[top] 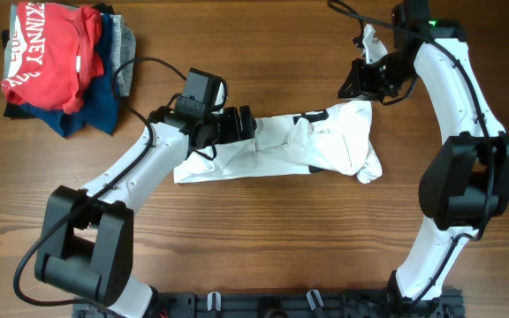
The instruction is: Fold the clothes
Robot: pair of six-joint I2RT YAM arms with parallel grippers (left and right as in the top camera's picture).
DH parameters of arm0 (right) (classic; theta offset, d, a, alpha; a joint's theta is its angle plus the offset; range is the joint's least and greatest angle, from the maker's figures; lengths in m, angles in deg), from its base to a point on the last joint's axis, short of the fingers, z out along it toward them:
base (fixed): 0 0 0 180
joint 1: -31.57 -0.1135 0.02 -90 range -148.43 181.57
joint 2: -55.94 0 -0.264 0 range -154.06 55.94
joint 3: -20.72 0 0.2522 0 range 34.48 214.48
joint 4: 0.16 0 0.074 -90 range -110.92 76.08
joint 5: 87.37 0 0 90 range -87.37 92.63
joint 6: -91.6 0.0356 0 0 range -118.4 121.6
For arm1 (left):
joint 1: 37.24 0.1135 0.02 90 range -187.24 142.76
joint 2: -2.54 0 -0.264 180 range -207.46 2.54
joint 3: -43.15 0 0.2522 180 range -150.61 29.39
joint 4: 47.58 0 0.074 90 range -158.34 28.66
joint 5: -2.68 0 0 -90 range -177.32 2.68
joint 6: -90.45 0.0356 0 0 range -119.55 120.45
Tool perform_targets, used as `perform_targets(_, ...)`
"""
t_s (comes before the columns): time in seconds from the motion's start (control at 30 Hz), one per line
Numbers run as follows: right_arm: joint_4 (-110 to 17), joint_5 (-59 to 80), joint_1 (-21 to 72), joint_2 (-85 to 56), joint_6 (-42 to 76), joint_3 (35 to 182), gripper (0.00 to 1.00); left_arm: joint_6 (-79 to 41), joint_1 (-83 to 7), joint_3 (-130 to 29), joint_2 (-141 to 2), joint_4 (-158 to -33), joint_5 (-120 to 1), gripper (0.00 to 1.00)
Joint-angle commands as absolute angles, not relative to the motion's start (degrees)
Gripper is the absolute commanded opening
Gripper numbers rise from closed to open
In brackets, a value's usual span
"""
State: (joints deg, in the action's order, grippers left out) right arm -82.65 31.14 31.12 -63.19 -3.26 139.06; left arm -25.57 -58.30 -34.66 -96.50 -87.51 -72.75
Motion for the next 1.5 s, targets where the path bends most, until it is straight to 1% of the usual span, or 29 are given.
perform_targets(0.0, -82.1, 32.7, 30.8, -61.9, -4.3, 138.8, 0.16, -25.7, -56.9, -36.8, -94.5, -90.1, -71.7, 1.00)
perform_targets(0.17, -81.6, 32.7, 30.8, -61.9, -4.3, 138.8, 0.16, -25.1, -54.6, -37.9, -91.6, -93.4, -74.0, 1.00)
perform_targets(0.3, -81.0, 32.7, 30.8, -61.9, -4.2, 138.8, 0.17, -20.5, -54.3, -37.9, -92.9, -94.6, -75.1, 1.00)
perform_targets(0.4, -81.0, 32.7, 30.8, -61.9, -4.2, 138.8, 0.17, -20.0, -54.4, -37.9, -94.7, -96.3, -77.8, 0.93)
perform_targets(0.53, -80.8, 32.7, 30.8, -61.9, -4.2, 138.8, 0.19, -19.2, -54.4, -37.9, -96.7, -96.8, -78.2, 0.87)
perform_targets(0.6, -80.8, 32.7, 30.8, -61.9, -4.2, 138.8, 0.20, -19.2, -54.4, -37.9, -97.4, -97.1, -78.2, 0.77)
perform_targets(0.67, -80.8, 32.7, 30.8, -61.9, -4.2, 138.8, 0.21, -19.2, -54.4, -37.9, -97.7, -97.8, -78.2, 0.54)
perform_targets(0.7, -80.7, 32.7, 30.8, -61.9, -4.2, 138.8, 0.22, -19.2, -54.4, -37.9, -97.9, -97.9, -78.2, 0.38)
perform_targets(0.8, -80.5, 32.7, 30.8, -61.9, -4.2, 138.8, 0.24, -17.9, -54.4, -37.9, -98.4, -97.7, -78.2, 0.38)
perform_targets(0.87, -80.5, 32.7, 30.8, -61.9, -4.2, 138.8, 0.24, -17.7, -54.4, -37.9, -99.2, -98.1, -78.2, 0.39)
perform_targets(1.07, -80.6, 32.7, 30.8, -61.9, -4.2, 138.8, 0.25, -17.8, -54.4, -37.9, -103.2, -98.7, -78.2, 0.51)
perform_targets(1.2, -80.6, 32.7, 30.7, -61.9, -4.2, 138.8, 0.26, -18.0, -54.3, -37.9, -103.3, -99.3, -78.2, 0.51)
perform_targets(1.23, -80.5, 32.7, 30.7, -61.9, -4.2, 138.8, 0.26, -18.0, -54.3, -37.9, -103.3, -99.3, -78.2, 0.50)
perform_targets(1.3, -80.4, 32.6, 30.7, -61.9, -4.2, 138.8, 0.26, -18.0, -54.3, -37.9, -103.3, -99.4, -78.2, 0.37)
perform_targets(1.37, -80.4, 32.5, 30.7, -61.9, -4.2, 138.8, 0.26, -18.0, -54.3, -37.9, -103.3, -99.3, -78.1, 0.17)
perform_targets(1.4, -80.4, 32.5, 30.7, -61.9, -4.2, 138.8, 0.27, -18.0, -54.3, -37.9, -103.3, -99.3, -78.1, 0.10)
perform_targets(1.43, -80.4, 32.5, 30.7, -61.9, -4.2, 138.8, 0.27, -18.0, -54.3, -37.9, -103.3, -99.3, -77.9, 0.04)
perform_targets(1.47, -80.3, 32.5, 30.7, -61.9, -4.2, 138.8, 0.27, -18.0, -54.3, -37.9, -103.3, -99.3, -77.7, 0.04)
